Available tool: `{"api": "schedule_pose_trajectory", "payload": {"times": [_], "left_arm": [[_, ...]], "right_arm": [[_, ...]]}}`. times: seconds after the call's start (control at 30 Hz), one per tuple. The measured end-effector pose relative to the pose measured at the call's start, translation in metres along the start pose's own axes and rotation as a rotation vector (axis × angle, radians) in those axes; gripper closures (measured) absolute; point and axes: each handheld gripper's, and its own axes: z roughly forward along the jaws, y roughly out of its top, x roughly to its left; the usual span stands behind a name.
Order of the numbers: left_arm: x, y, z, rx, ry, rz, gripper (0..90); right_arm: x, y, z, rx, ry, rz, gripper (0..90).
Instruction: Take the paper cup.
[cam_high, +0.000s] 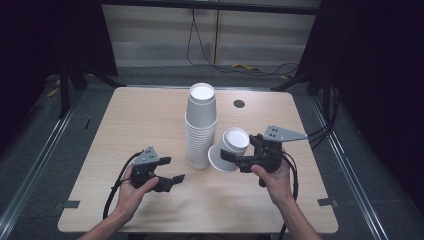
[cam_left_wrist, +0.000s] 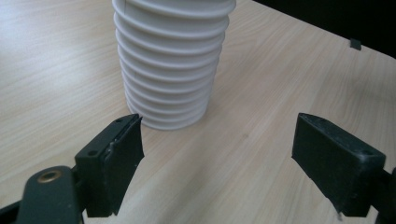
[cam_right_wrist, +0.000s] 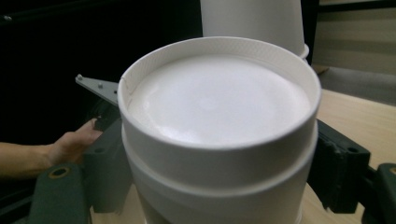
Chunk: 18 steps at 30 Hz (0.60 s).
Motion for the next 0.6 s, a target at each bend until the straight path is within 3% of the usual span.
{"api": "schedule_pose_trajectory", "payload": {"times": [0.13, 0.33, 0.43, 0.6], "left_arm": [[-0.006, 0.011, 0.001, -0.053, -0.015, 0.018, 16.1], [-0.019, 0.013, 0.006, -0.04, -0.035, 0.072, 16.1], [-0.024, 0.012, 0.007, -0.043, -0.065, 0.097, 16.1], [-0.03, 0.014, 0.003, -0.089, -0.105, 0.115, 15.6]], "right_arm": [[-0.002, -0.005, 0.002, 0.0, 0.001, 0.021, 20.5], [0.001, -0.015, 0.011, 0.02, 0.031, 0.02, 20.5], [0.003, -0.019, 0.017, 0.036, 0.062, 0.002, 20.5], [0.006, -0.022, 0.024, 0.036, 0.091, -0.001, 20.5]]}}
